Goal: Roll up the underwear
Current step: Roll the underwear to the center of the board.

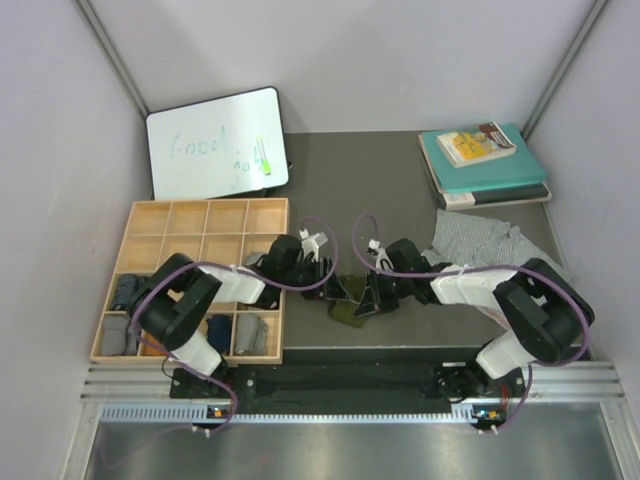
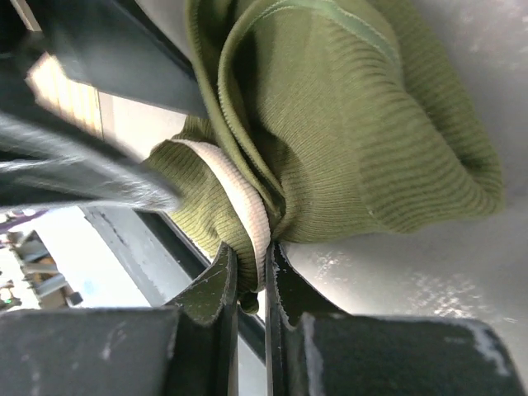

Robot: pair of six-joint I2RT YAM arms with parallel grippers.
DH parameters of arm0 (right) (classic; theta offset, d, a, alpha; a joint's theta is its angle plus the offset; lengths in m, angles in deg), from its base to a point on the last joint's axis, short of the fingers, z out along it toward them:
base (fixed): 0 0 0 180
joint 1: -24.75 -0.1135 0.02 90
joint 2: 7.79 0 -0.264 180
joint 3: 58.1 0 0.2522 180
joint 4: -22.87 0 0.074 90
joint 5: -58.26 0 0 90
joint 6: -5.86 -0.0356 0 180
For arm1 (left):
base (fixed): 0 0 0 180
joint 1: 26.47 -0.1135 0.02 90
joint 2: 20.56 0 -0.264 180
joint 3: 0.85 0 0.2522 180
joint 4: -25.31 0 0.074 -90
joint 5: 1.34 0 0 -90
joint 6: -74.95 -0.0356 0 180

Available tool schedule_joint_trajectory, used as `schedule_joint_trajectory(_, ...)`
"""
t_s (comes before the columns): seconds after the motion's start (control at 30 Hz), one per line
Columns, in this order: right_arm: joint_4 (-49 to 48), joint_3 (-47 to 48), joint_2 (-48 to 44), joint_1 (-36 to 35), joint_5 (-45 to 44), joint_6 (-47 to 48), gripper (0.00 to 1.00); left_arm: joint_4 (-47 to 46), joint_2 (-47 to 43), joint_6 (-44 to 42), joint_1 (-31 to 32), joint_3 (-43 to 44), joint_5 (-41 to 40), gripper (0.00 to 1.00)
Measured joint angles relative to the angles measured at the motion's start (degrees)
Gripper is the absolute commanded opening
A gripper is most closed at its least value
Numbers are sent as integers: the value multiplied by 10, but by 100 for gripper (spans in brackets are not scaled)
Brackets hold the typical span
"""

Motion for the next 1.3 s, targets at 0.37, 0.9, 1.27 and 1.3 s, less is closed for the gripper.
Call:
schedule_joint_trajectory(0.37, 68, 65, 85, 59, 110, 36, 0, 99, -50, -81, -3, 29, -32, 68)
schedule_joint_trajectory(0.9, 87, 85, 119, 75, 155, 59, 0, 28, -6, -71, -2, 11, -3, 38)
schedule_joint_trajectory(1.27, 111, 89, 105, 79, 147, 72, 56, -8, 23, -35, 3, 8, 9, 0)
schedule_joint_trajectory(1.3, 124, 89, 91, 81, 138, 77, 59, -4, 23, -33, 4, 9, 9, 0)
